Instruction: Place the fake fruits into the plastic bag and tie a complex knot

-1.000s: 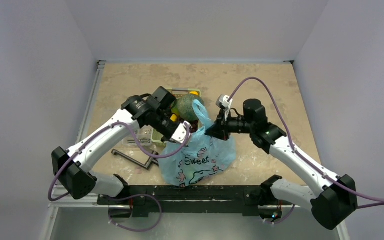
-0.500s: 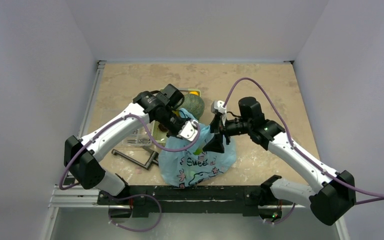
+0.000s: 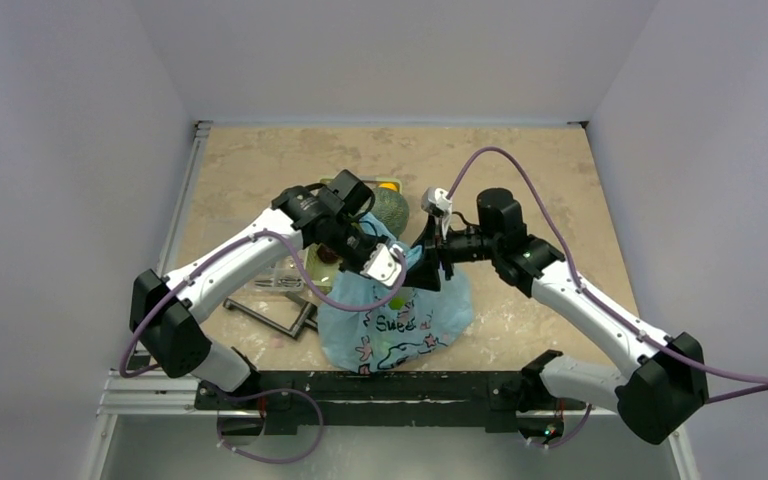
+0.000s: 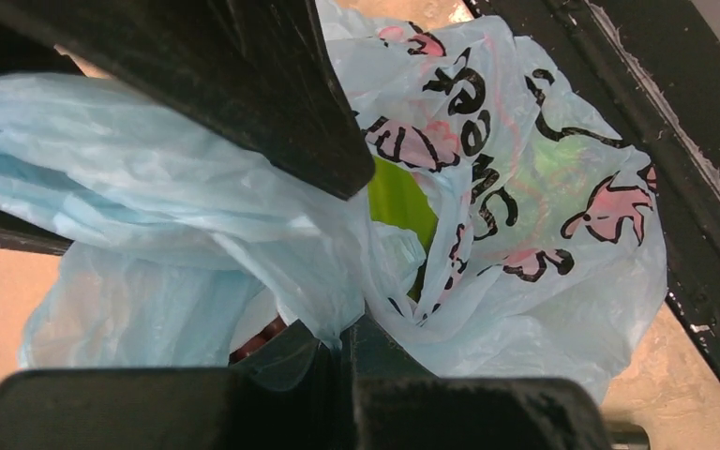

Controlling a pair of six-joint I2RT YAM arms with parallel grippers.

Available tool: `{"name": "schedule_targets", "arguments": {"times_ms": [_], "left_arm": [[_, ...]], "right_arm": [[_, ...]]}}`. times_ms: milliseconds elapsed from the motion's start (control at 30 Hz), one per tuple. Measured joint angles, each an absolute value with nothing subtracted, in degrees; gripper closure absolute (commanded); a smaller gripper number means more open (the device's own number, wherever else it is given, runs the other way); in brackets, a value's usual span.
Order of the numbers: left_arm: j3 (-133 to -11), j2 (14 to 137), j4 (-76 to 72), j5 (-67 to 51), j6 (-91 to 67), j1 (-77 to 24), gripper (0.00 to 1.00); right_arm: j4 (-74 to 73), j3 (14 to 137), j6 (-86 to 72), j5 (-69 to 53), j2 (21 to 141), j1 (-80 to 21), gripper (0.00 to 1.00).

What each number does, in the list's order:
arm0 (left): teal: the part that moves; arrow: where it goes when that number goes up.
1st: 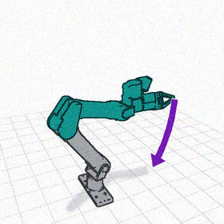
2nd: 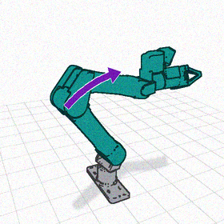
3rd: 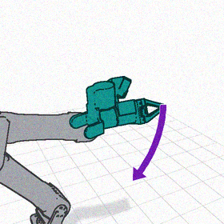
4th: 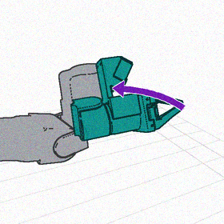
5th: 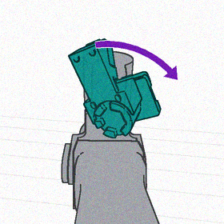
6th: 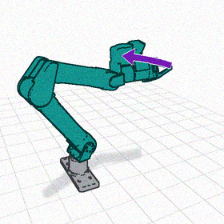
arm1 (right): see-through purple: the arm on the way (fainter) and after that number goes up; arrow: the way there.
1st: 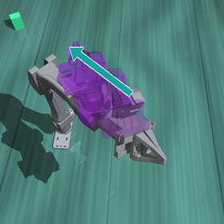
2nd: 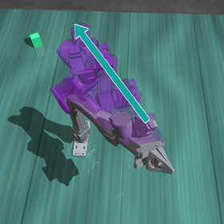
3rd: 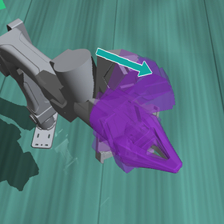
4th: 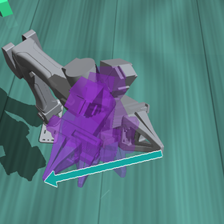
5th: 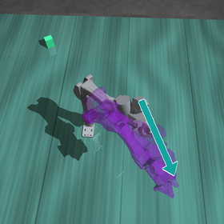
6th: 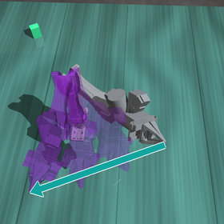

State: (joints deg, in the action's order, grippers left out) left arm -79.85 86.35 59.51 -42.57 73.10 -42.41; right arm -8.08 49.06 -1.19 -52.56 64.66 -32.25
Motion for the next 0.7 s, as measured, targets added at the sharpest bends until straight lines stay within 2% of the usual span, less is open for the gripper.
{"name": "schedule_targets", "arguments": {"times_ms": [33, 67, 167, 267, 433, 567, 700], "left_arm": [[-79.7, 86.35, 59.33, -42.19, 73.06, -42.57, 1.0], [-79.57, 86.35, 59.09, -41.91, 72.86, -42.74, 0.97], [-79.46, 86.11, 58.24, -41.47, 71.33, -42.81, 0.7], [-78.81, 84.29, 57.8, -42.44, 68.58, -41.69, 0.47], [-78.35, 75.53, 56.75, -49.3, 58.92, -31.88, 0.23], [-78.35, 68.42, 50.85, -51.59, 47.07, -23.24, 0.19], [-80.79, 70.13, 49.84, -52.21, 44.51, -21.69, 0.22]], "right_arm": [[-7.22, 49.06, -1.76, -52.16, 64.88, -32.25, 0.72], [-6.5, 49.01, -2.11, -51.81, 65.01, -32.25, 0.84], [-5.5, 48.75, -2.39, -50.52, 65.19, -32.27, 1.0], [-5.37, 48.12, -1.72, -49.39, 64.88, -32.32, 1.0], [-5.32, 46.52, 0.71, -47.53, 63.53, -32.99, 1.0], [-5.26, 46.11, 2.83, -46.72, 62.7, -34.48, 1.0], [-5.15, 45.67, 4.54, -45.69, 61.95, -35.94, 1.0]]}}
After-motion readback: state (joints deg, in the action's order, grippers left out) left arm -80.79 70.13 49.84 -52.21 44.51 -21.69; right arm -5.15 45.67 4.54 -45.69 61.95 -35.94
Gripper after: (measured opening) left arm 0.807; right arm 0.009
